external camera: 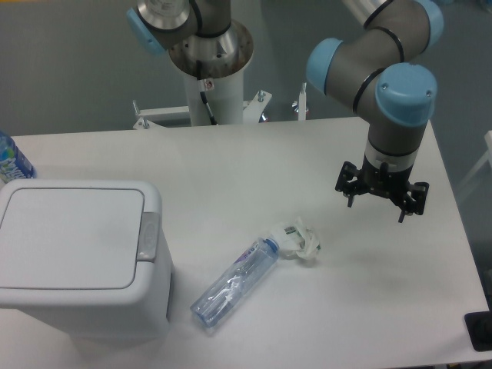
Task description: Open the trash can
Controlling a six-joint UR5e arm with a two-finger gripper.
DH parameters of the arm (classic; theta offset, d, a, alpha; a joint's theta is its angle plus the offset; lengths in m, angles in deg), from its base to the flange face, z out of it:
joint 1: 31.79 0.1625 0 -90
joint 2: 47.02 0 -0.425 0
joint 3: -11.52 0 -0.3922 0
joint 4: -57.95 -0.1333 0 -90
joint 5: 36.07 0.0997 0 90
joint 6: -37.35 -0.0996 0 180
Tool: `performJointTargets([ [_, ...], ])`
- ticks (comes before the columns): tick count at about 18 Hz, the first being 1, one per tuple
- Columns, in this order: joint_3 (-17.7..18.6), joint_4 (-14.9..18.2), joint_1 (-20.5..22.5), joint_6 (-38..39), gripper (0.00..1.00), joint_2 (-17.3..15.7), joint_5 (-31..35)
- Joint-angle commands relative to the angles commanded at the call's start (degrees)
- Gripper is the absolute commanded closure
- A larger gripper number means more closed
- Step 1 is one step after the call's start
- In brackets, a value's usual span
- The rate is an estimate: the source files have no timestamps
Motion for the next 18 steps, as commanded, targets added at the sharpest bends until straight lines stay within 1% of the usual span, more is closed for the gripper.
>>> performJointTargets([
  [3,0.2,-0.1,-0.3,0.0,0.0,-0.2,-0.4],
  [6,1.0,-0.6,-0.6,0.1,0.0,-1.1,-4.9],
  [8,1.8,-0.9,-1.0,1.4,0.0,-1.4,-6.1],
  [12,2.3,-0.9,-3.9,14.4,0.0,-4.4,-10.8],
  [13,2.2,-0.9,-4.4,16.9,0.0,-5.8,-12.5],
  [17,2.4,-0.8,-7.1,28.4,0.0,-9.1,-23.4],
  [18,2.4,-1.0,-7.5,31.1,0.0,-9.7,-25.1],
])
